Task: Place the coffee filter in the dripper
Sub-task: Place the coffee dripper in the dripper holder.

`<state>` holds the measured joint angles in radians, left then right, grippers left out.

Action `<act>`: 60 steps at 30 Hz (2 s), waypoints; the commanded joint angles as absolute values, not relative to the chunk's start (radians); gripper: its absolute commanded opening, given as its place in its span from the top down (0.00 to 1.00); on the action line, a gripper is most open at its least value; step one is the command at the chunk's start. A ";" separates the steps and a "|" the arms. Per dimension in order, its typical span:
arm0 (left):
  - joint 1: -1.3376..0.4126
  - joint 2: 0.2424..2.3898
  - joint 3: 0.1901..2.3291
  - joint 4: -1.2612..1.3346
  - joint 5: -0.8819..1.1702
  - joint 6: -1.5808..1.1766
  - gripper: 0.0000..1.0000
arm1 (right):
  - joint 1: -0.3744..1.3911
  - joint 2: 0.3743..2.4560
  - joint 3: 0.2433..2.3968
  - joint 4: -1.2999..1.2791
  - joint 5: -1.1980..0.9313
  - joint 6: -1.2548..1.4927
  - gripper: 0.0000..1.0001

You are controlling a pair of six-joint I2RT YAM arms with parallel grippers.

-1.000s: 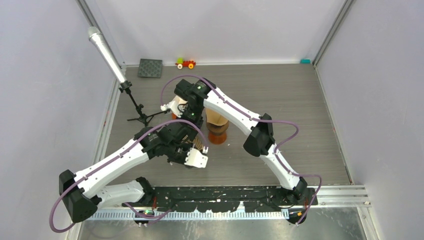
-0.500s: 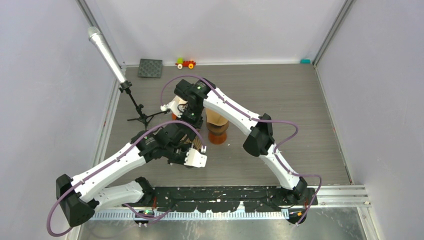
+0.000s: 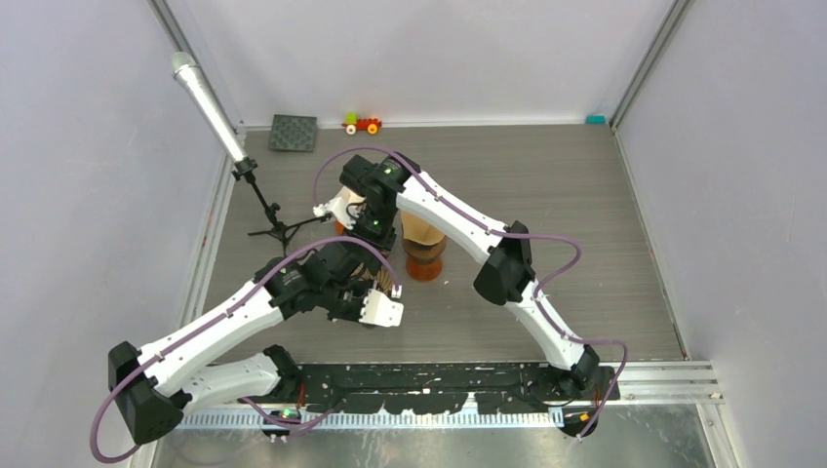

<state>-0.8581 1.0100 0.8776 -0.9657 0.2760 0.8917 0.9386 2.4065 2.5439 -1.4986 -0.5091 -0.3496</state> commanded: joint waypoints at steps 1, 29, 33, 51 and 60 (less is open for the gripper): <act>-0.861 1.061 0.795 -0.953 0.304 0.847 1.00 | 0.955 2.493 2.518 -1.459 -0.424 -0.322 0.99; -0.859 1.058 0.743 -0.938 0.275 0.830 1.00 | 0.964 2.519 2.516 -1.448 -0.391 -0.313 1.00; -0.859 1.057 0.776 -0.957 0.264 0.830 1.00 | 0.964 2.497 2.533 -1.449 -0.379 -0.313 0.99; -0.859 1.052 0.882 -1.021 0.214 0.823 0.97 | 0.958 2.394 2.555 -1.440 -0.347 -0.307 0.70; -0.859 1.014 0.888 -1.025 0.235 0.821 0.76 | 0.959 2.367 2.562 -1.443 -0.339 -0.305 0.67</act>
